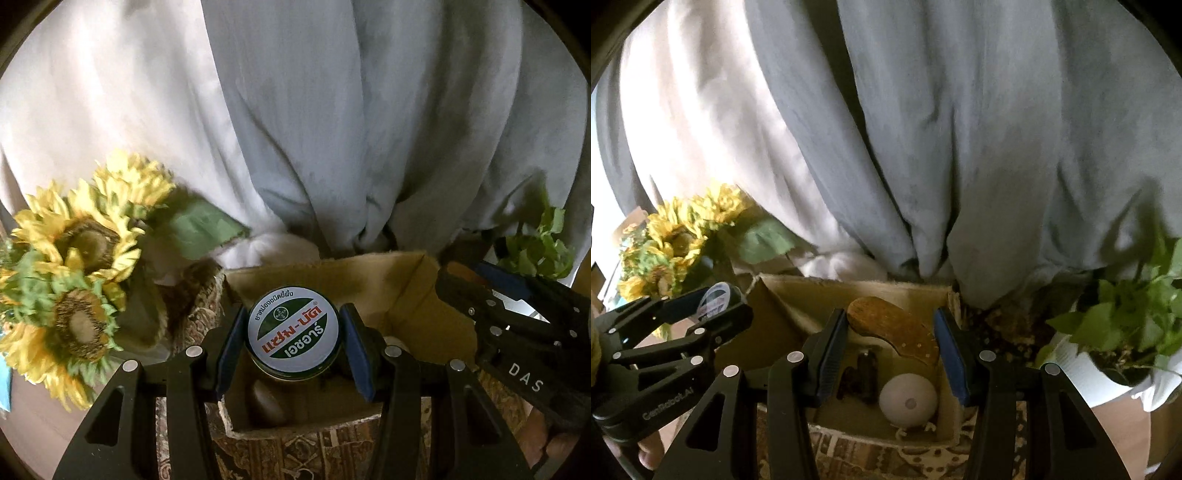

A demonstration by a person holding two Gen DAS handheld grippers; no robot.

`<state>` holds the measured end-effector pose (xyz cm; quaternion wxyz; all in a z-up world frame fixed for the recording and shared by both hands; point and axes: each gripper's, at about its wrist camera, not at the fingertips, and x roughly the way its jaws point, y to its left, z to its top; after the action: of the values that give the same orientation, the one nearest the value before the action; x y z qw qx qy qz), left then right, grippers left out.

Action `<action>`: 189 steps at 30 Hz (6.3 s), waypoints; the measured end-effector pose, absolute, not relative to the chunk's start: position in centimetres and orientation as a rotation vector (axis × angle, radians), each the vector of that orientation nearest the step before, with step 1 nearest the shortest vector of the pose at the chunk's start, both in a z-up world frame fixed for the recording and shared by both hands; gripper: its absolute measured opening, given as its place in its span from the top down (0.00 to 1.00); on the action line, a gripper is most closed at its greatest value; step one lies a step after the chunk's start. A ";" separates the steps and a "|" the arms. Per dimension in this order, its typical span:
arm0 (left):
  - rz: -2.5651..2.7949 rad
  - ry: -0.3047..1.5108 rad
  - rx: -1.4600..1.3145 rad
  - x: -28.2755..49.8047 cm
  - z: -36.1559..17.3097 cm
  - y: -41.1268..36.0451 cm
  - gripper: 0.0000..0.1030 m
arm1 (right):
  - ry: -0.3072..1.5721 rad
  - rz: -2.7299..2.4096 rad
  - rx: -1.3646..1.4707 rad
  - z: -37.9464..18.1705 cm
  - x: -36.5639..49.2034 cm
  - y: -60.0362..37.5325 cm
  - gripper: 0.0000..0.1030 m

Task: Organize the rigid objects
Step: 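Open the left tool dropping the tin while the right tool releases the paddle into the box, then move both tools back to the astronaut keychain and white wrapped bar, then close the left tool on the astronaut keychain while the right tool grasps the white wrapped bar, then lift the keychain and white bar and carry both over the box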

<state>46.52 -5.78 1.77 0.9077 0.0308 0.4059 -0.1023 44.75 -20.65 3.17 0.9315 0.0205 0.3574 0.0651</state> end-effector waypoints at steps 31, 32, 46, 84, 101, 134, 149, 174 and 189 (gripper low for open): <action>-0.170 0.858 0.078 44.6 2.0 -5.3 0.39 | 0.810 0.024 0.102 2.9 44.1 -21.1 0.38; -0.164 0.849 0.080 44.0 2.2 -5.2 0.39 | 0.795 0.017 0.111 3.3 43.4 -21.2 0.38; -0.096 0.775 0.105 35.9 3.3 -4.7 0.39 | 0.766 0.027 0.193 3.4 35.7 -21.4 0.38; -0.315 0.914 0.088 30.1 -10.2 -2.7 0.43 | 0.800 -0.234 0.369 -6.8 23.6 -18.4 0.38; -0.336 0.996 0.105 31.8 -14.9 -5.3 0.56 | 0.865 -0.296 0.413 -11.3 24.1 -19.2 0.38; -0.561 0.806 0.204 32.0 -14.7 0.6 0.69 | 0.809 -0.372 0.362 -14.4 25.4 -13.1 0.38; -0.578 0.785 0.172 32.6 -14.4 0.9 0.69 | 0.866 -0.468 0.272 -15.4 27.1 -11.6 0.48; -0.512 0.821 0.098 29.0 -11.9 -1.6 0.70 | 0.787 -0.302 0.209 -11.6 24.1 -14.1 0.59; -0.399 0.746 0.043 27.7 -6.6 -1.5 0.70 | 0.695 -0.144 0.167 -6.5 23.9 -14.8 0.59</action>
<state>27.68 -1.52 -6.60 0.9116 0.0209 0.3621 -0.1935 23.89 -14.82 -6.48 0.9343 0.0818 0.3397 -0.0705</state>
